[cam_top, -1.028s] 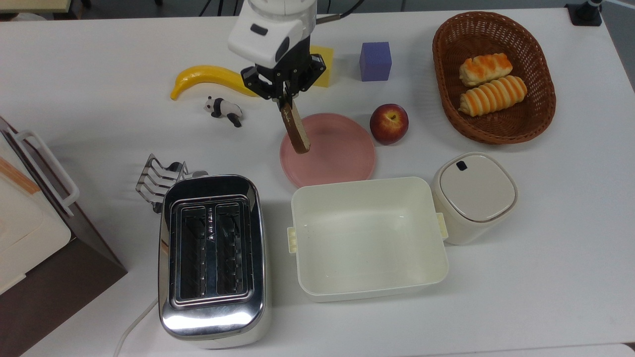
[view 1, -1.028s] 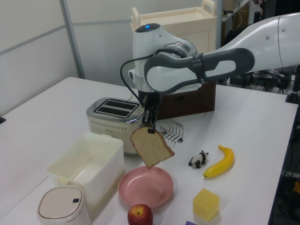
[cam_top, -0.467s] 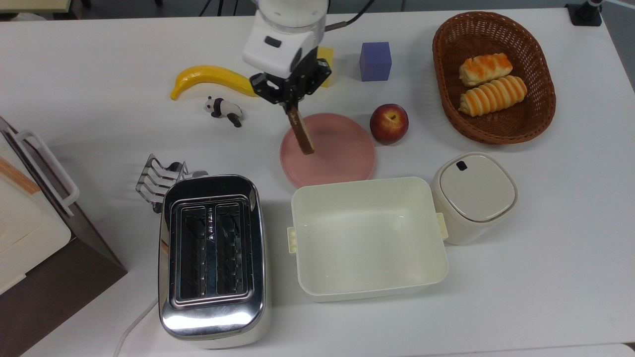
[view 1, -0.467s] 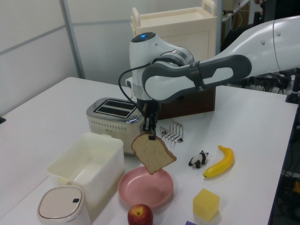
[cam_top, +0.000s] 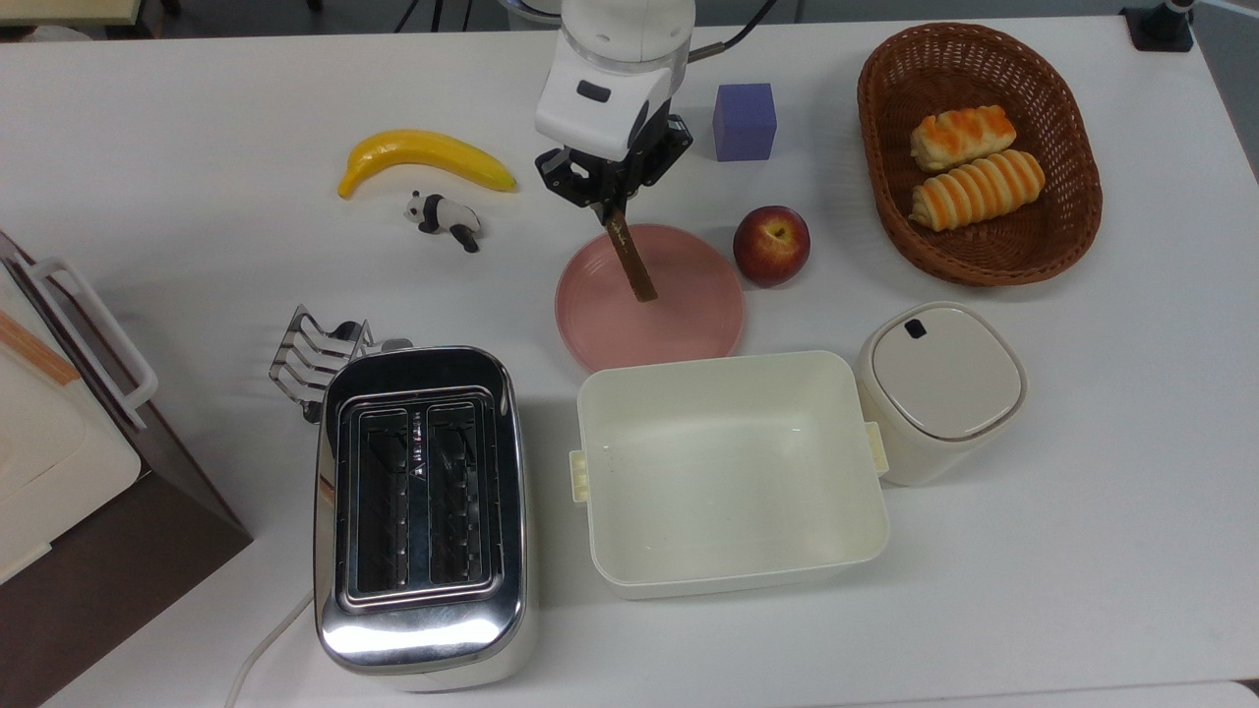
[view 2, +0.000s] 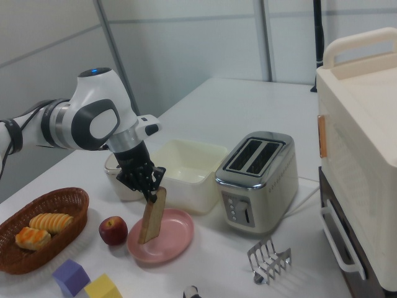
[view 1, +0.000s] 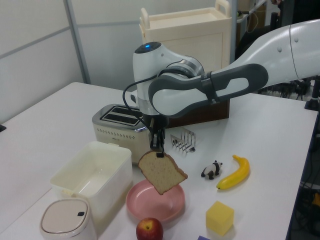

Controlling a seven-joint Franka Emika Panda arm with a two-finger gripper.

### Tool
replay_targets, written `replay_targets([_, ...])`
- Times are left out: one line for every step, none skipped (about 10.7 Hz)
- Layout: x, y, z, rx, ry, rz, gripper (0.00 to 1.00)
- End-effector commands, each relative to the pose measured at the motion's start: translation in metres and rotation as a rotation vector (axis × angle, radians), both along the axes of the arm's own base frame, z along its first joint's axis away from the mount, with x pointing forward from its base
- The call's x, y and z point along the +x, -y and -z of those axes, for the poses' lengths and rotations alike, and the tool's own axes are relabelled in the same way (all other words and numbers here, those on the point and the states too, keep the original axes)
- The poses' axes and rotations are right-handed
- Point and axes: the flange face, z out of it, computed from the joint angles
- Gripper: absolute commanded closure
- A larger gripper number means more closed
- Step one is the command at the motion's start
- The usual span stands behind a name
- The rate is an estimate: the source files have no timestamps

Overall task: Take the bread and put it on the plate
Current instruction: 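Carry the bread slice over to the pink plate, then lower the bread slice onto the pink plate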

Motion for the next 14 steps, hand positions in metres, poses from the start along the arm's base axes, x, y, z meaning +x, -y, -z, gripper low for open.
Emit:
replay_targets([-0.014, -0.024, 0.001, -0.003, -0.033, -0.040, 1.00])
replay_targets([-0.016, -0.031, 0.002, 0.002, -0.042, -0.048, 1.00])
replay_targets([-0.019, -0.039, 0.002, 0.007, -0.054, -0.059, 1.00])
replay_targets([-0.020, -0.040, 0.003, 0.006, -0.059, -0.060, 1.00])
replay_targets([-0.020, -0.040, 0.004, 0.007, -0.059, -0.063, 1.00])
replay_targets([-0.017, -0.039, 0.004, 0.014, -0.053, -0.062, 1.00])
replay_targets([-0.017, -0.039, 0.004, 0.037, -0.058, -0.055, 1.00])
replay_targets([-0.018, -0.040, 0.004, 0.060, -0.065, -0.047, 1.00])
replay_targets([-0.016, -0.038, 0.004, 0.073, -0.064, -0.037, 1.00])
replay_targets([-0.015, -0.035, 0.004, 0.091, -0.066, -0.024, 1.00])
replay_targets([-0.015, -0.034, 0.003, 0.097, -0.064, -0.021, 1.00])
replay_targets([-0.015, -0.034, 0.005, 0.097, -0.067, -0.022, 1.00])
replay_targets([-0.014, -0.033, 0.006, 0.098, -0.067, -0.020, 1.00])
replay_targets([-0.013, -0.031, 0.005, 0.099, -0.065, -0.017, 1.00])
